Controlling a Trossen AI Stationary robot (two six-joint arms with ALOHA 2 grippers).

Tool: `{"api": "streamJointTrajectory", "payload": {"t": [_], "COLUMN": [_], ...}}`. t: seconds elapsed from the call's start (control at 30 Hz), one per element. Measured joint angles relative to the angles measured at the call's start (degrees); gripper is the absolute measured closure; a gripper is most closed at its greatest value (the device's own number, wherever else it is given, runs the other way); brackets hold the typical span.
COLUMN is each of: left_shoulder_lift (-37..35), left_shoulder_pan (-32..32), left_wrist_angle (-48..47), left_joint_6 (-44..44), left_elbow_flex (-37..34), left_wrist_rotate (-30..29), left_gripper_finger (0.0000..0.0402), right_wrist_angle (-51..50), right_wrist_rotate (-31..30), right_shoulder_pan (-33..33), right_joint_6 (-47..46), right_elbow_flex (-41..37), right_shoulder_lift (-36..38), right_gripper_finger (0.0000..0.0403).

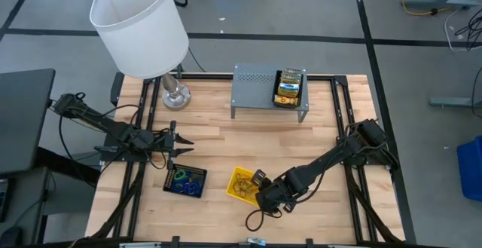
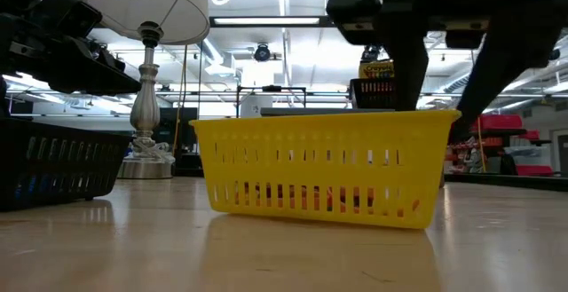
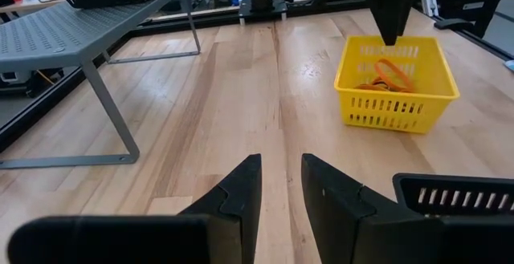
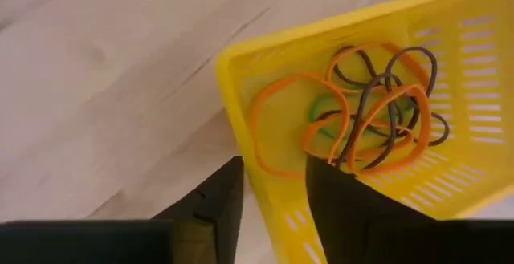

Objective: Pick & Place Office Desk Supplies
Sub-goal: Put the yellow bin with rubber bands on the shelf

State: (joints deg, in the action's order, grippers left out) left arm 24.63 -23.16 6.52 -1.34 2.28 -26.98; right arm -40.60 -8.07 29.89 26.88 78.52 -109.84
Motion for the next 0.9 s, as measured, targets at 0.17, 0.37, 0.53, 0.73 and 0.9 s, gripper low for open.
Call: {"api": "streamJointTrajectory", "payload": {"t": [0.17,0.37,0.53,0.73,0.9], "left_shoulder_lift": [0.7,1.1,1.0,1.0,1.0], "left_shoulder_pan": [0.0,0.0,0.0,0.0,0.0], "left_wrist_angle": [0.0,0.0,0.0,0.0,0.0], "left_joint_6": [0.0,0.1,0.3,0.3,0.4], "left_elbow_flex": [0.0,0.0,0.0,0.0,0.0], "left_wrist_rotate": [0.0,0.0,0.0,0.0,0.0], "left_gripper_finger": [0.0303,0.0303,0.0303,0.0303,0.0303], "right_wrist_angle": [4.6,7.4,8.0,7.8,4.1], "right_wrist_rotate": [-3.7,-4.1,-5.5,-12.1,-12.7], "right_shoulder_pan": [-0.1,-1.4,-1.9,-1.9,-3.0], "right_joint_6": [1.6,3.6,6.4,5.6,0.1], "right_elbow_flex": [-2.3,-3.8,-4.8,-4.9,-3.4], "right_shoulder_lift": [0.0,0.0,0.0,0.0,-0.1], "right_gripper_finger": [0.0287,0.0321,0.0366,0.0394,0.0396]}}
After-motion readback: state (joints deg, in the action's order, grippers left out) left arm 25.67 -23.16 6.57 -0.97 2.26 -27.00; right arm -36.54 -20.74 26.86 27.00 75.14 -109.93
